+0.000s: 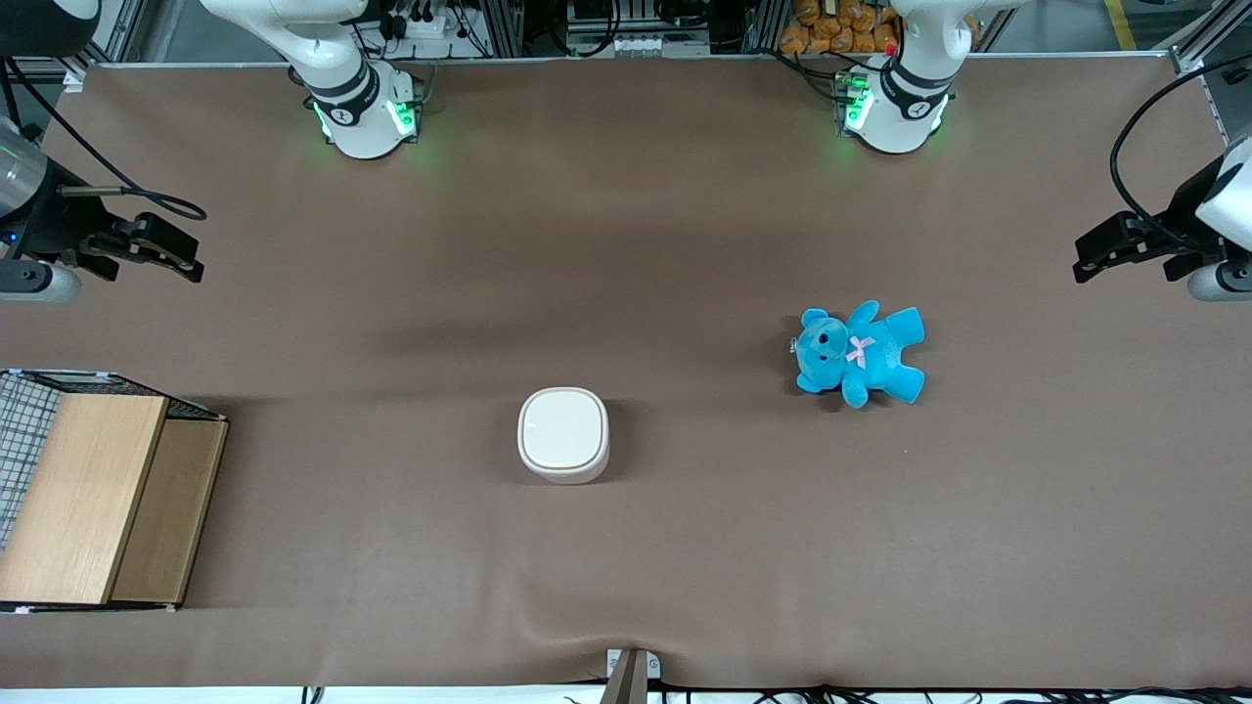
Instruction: Open trash can with right arm
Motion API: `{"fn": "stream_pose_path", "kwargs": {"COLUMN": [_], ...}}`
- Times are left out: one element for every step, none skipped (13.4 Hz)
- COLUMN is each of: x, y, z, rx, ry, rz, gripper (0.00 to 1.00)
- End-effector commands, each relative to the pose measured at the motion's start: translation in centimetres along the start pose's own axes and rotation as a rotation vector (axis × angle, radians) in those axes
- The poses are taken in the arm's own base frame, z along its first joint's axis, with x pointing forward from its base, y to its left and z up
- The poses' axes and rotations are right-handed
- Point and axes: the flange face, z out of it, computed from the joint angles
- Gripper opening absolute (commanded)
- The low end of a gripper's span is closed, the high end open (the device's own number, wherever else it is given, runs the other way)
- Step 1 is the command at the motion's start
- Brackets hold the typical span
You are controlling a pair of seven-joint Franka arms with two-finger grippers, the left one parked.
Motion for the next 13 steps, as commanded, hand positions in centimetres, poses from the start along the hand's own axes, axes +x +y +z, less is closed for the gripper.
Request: {"fn": "stream_pose_path", "kwargs": {"x": [0.31, 0.31, 0.33, 0.33, 0.32, 0.38, 0.66, 0.68, 0.60, 0.61, 0.59, 0.56, 0.56], "y": [0.14, 0.14, 0.12, 0.19, 0.04, 0.08, -0.01, -0.10, -0.18, -0.10, 0.08, 0.16, 0.17], "z": [-0.11, -0.11, -0.13, -0.13, -0.12, 0.14, 0.75, 0.85, 0.80, 0.72, 0.75, 0.85, 0.85], "rx": [-0.016, -0.016, -0.015, -0.013, -0.007, -0.003, -0.003, -0.004, -0.004, -0.004, -0.004, -0.004, -0.004], "ry": [0.002, 0.002, 0.004, 0.004, 0.003, -0.005, -0.017, -0.020, -0.022, -0.020, -0.023, -0.028, -0.028], "rz": [-0.011, -0.011, -0.009, -0.008, -0.006, 0.000, -0.003, -0.005, -0.006, -0.008, -0.005, -0.005, -0.005], "gripper": [1.00, 1.00, 1.00, 1.00, 1.00, 1.00, 1.00, 1.00, 1.00, 1.00, 1.00, 1.00, 1.00]}}
